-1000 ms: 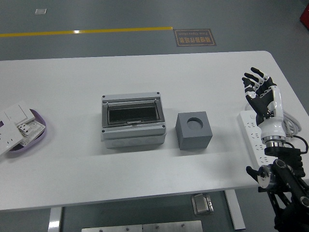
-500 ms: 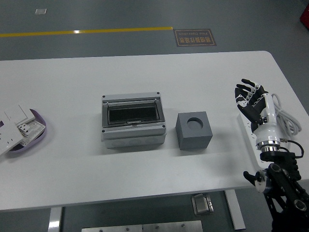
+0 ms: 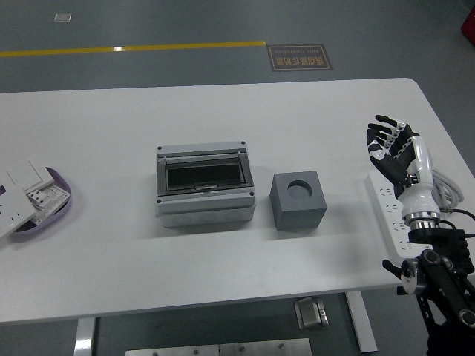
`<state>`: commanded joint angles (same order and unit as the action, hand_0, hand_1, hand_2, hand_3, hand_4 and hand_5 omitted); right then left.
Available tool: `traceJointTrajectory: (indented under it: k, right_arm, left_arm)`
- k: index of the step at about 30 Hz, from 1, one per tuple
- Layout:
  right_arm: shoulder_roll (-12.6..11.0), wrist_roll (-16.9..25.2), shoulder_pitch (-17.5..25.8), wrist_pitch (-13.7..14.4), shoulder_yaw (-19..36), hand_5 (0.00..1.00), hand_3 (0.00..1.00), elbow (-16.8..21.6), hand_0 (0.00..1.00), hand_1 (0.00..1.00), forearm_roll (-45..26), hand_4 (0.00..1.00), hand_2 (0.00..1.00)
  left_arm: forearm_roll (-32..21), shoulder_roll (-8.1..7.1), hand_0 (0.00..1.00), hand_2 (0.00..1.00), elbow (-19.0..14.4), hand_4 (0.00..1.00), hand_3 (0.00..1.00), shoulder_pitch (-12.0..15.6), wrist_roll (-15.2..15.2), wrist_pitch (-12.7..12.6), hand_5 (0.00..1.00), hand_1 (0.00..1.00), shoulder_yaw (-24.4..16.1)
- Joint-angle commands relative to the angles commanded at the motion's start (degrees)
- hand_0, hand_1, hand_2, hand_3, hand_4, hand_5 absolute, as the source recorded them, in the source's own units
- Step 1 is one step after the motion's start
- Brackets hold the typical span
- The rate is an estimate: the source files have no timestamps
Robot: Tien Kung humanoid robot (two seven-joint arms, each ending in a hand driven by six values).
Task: Pick up the cylinder from the cube,place it in the box,flap close box
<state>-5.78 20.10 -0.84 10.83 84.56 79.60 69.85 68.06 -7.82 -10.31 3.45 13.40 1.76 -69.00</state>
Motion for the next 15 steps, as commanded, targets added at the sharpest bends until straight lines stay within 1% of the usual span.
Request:
traceJointTrajectory:
  k: [5, 6, 8, 10, 11, 15]
  right_arm:
    - [-0.09, -0.23, 0.09, 0.33, 2.15, 0.097, 0.662, 1.02, 0.679, 0.649, 0.22, 0.617, 0.625]
    - [-0.07, -0.18, 0.15, 0.4, 2.58, 0.077, 0.669, 1.18, 0.685, 0.656, 0.21, 0.617, 0.631]
    - [0.01, -0.07, 0.38, 0.57, 3.61, 0.077, 0.669, 1.52, 0.685, 0.656, 0.27, 0.617, 0.631]
    - [-0.01, 0.0, 0.52, 0.76, 4.52, 0.077, 0.669, 1.73, 0.685, 0.656, 0.4, 0.617, 0.631]
    - [-0.06, 0.0, 0.53, 0.84, 4.83, 0.04, 0.671, 1.79, 0.688, 0.653, 0.49, 0.595, 0.632]
    - [-0.03, 0.04, 0.49, 1.09, 5.88, 0.04, 0.671, 2.01, 0.688, 0.653, 0.92, 0.595, 0.632]
  left_arm:
    - [0.91, 0.03, 0.598, 0.558, 0.0, 0.669, 0.603, -1.27, -0.21, 0.2, 0.273, 0.581, -0.61]
    - [1.15, -0.01, 0.599, 0.558, 0.0, 0.669, 0.603, -1.43, -0.19, 0.22, 0.273, 0.581, -0.79]
    - [1.6, -0.12, 0.599, 0.558, 0.0, 0.669, 0.603, -1.74, -0.12, 0.19, 0.273, 0.581, -1.31]
    - [1.79, -0.13, 0.599, 0.558, 0.0, 0.669, 0.603, -1.93, -0.1, 0.17, 0.273, 0.581, -1.62]
    - [1.94, -0.08, 0.599, 0.558, 0.0, 0.669, 0.603, -1.97, -0.06, 0.19, 0.273, 0.581, -1.72]
    - [2.29, 0.25, 0.599, 0.558, 0.0, 0.669, 0.603, -2.06, 0.06, 0.21, 0.273, 0.581, -2.05]
